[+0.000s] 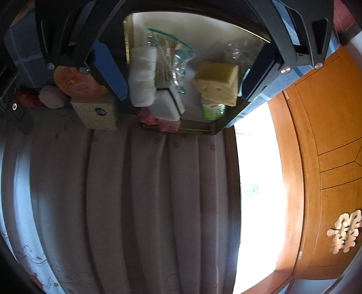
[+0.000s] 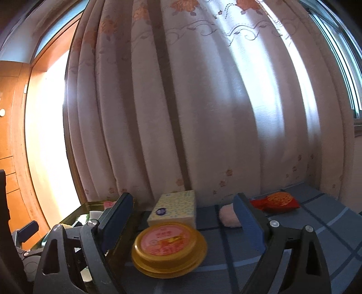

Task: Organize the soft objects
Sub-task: 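Move both tools back toward the red pouch and pink puff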

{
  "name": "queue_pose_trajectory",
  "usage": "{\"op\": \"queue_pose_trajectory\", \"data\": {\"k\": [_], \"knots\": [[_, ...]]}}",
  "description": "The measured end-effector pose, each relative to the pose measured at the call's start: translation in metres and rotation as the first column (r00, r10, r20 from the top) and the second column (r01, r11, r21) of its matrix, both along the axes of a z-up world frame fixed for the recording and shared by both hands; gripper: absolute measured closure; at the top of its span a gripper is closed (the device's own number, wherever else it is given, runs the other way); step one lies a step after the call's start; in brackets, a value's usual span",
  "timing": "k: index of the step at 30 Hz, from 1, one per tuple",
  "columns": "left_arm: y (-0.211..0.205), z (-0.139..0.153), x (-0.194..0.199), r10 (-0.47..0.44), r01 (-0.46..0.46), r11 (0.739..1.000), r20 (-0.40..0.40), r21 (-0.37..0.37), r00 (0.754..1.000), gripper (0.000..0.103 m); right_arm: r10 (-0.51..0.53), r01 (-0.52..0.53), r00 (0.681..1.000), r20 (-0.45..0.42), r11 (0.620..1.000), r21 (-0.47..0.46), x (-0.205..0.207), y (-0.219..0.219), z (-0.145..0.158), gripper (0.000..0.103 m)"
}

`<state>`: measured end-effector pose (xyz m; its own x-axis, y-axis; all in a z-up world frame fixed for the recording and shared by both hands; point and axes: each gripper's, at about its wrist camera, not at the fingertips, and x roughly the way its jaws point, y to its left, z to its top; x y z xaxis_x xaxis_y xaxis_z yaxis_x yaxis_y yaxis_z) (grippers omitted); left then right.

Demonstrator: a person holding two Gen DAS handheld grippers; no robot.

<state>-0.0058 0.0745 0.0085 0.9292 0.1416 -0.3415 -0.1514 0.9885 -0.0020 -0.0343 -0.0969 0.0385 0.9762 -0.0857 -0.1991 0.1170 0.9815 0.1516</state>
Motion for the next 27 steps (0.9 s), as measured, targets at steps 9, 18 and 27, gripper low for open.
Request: {"op": "queue_pose_trajectory", "data": {"k": [9, 18, 27], "knots": [[-0.024, 0.001, -0.006, -0.047, 0.047, 0.999, 0.01, -0.014, 0.999, 0.0, -0.034, 0.034, 0.999, -0.008, 0.999, 0.007, -0.011, -0.027, 0.001, 0.011], [-0.064, 0.003, -0.009, -0.128, 0.128, 0.992, 0.015, 0.011, 0.992, 0.0, -0.089, 0.088, 0.995, -0.033, 0.996, -0.025, -0.019, -0.065, 0.002, 0.011], [-0.104, 0.003, -0.008, -0.209, 0.209, 0.978, 0.006, 0.018, 0.978, 0.0, -0.154, 0.149, 0.984, -0.093, 0.987, -0.062, -0.02, -0.125, -0.001, 0.011]]}}
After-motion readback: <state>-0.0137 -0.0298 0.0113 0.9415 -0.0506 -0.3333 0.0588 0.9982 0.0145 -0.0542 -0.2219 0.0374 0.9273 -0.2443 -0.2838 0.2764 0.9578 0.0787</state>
